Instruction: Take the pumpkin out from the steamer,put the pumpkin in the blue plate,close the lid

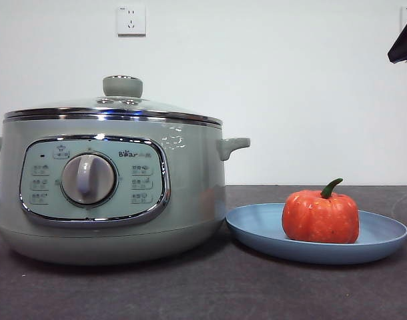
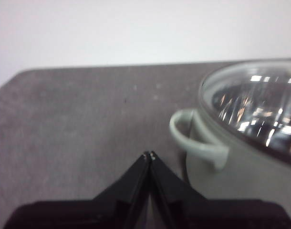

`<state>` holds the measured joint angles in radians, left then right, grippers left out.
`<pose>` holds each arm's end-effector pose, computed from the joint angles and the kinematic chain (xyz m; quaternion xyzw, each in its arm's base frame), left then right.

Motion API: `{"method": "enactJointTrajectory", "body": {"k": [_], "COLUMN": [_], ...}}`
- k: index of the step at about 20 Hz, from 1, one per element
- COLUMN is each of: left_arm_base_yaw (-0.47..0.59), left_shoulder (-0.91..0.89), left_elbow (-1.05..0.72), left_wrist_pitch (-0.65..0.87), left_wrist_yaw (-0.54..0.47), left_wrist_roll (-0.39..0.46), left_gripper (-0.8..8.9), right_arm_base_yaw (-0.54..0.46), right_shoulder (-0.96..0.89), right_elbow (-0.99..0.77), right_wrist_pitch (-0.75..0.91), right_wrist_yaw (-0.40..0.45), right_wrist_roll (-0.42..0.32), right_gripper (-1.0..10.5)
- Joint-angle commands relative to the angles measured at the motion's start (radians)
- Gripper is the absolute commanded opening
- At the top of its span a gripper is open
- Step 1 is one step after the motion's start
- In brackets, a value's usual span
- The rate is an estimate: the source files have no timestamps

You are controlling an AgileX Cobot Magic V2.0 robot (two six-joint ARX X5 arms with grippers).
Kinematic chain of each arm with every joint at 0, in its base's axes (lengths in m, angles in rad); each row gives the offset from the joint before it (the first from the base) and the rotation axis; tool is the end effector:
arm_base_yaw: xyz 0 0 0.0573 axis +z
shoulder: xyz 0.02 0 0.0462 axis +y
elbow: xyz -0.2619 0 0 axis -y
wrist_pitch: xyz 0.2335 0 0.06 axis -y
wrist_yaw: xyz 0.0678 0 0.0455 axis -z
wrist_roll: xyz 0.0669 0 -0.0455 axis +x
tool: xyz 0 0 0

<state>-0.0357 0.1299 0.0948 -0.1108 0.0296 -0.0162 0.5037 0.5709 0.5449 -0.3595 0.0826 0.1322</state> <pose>0.1289 -0.0066 0.1696 -0.0079 0.0731 -0.0320 0.9968 0.1421 0.0720 0.2484 0.0082 0.1965 0.1926 0.9614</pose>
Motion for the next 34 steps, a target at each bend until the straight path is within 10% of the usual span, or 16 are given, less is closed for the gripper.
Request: {"method": "enactJointTrajectory", "body": {"k": [1, 25, 34], "left_arm_base_yaw": [0.018, 0.03, 0.03], "left_shoulder": [-0.029, -0.114, -0.114], "left_elbow": [-0.044, -0.092, -0.092], "left_wrist_pitch": [0.001, -0.071, -0.071], "left_wrist_yaw": [0.002, 0.0, 0.0], "left_wrist_roll": [-0.061, -0.069, -0.069], "left_gripper": [-0.03, -0.03, -0.03], "right_arm_base_yaw": [0.0, -0.003, -0.399], "right_shoulder": [-0.002, -0.022, -0.291], "right_elbow": [-0.004, -0.004, -0.128], "right_wrist_pitch": [0.005, -0.061, -0.047], "right_wrist_yaw": [0.003, 0.034, 0.1], "right_wrist_roll": [0.009, -0.033, 0.034], "right_gripper": [0.0, 0.0, 0.0]}}
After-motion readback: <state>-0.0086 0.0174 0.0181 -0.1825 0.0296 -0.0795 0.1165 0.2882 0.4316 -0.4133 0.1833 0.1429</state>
